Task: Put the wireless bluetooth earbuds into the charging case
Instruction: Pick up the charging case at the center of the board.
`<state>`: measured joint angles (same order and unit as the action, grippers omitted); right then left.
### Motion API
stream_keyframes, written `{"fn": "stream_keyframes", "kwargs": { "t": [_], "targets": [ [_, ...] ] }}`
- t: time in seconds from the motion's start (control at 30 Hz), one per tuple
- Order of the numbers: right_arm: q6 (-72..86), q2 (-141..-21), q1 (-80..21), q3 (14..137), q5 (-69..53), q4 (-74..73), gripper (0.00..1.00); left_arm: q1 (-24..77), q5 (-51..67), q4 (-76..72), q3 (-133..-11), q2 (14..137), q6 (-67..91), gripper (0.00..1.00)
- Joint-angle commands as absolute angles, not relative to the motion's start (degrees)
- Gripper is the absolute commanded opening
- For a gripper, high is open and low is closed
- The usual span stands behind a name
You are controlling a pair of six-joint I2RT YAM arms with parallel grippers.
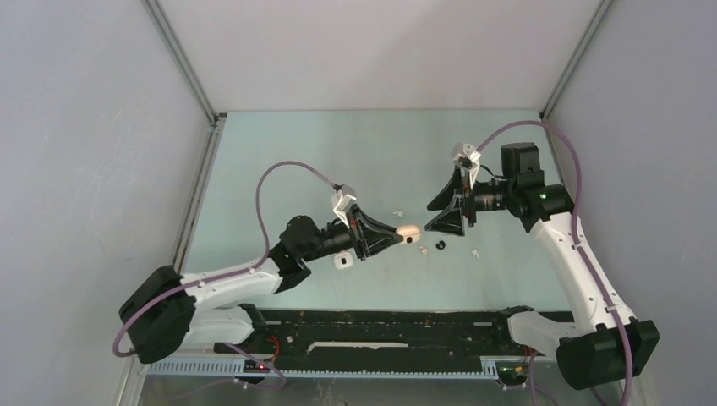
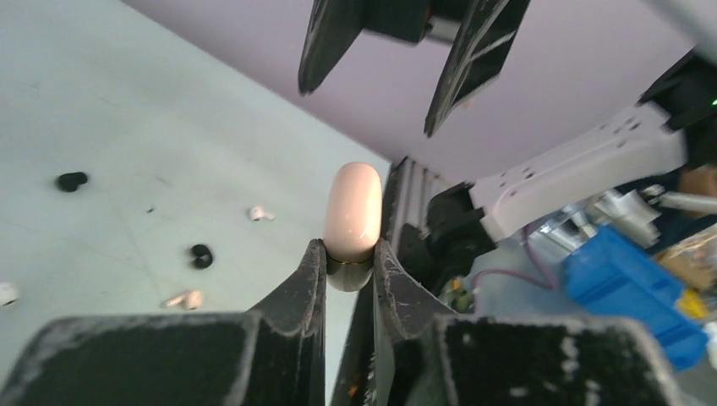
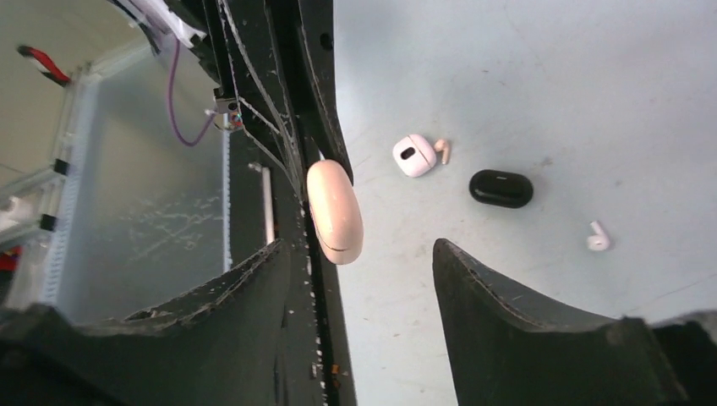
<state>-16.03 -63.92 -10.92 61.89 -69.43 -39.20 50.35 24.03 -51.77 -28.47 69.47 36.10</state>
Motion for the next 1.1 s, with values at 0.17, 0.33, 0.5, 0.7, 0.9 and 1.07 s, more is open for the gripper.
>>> {"fn": "stream_keyframes", "kwargs": {
  "t": [0.17,0.33,0.5,0.7,0.9,1.07],
  "targets": [
    [-46.7,-66.6,-20.3,69.2,-55.4,-62.6,0.57,54.4,20.1,-32.3,-30.3,63.2,15.1,0.03],
    [-46.1,-68.5,-22.0,69.2,-55.7,-61.8,0.57,54.6,22.6,-32.3,-30.5,63.0,14.0,0.02],
    [-43.7,-70.5,-23.8,69.2,-55.9,-60.7,0.57,54.6,23.8,-32.3,-30.8,62.5,13.6,0.02],
    [-41.3,-72.8,-26.2,69.2,-57.1,-59.1,0.57,54.6,25.5,-32.6,-31.6,62.8,14.3,0.02],
    [-39.9,-74.8,-27.9,69.2,-56.9,-58.3,0.54,54.6,25.7,-33.7,-31.7,62.4,14.7,0.02],
    [-39.3,-76.5,-28.7,69.2,-57.2,-58.8,0.48,54.6,25.7,-33.9,-31.5,62.3,14.6,0.02]
  ]
}}
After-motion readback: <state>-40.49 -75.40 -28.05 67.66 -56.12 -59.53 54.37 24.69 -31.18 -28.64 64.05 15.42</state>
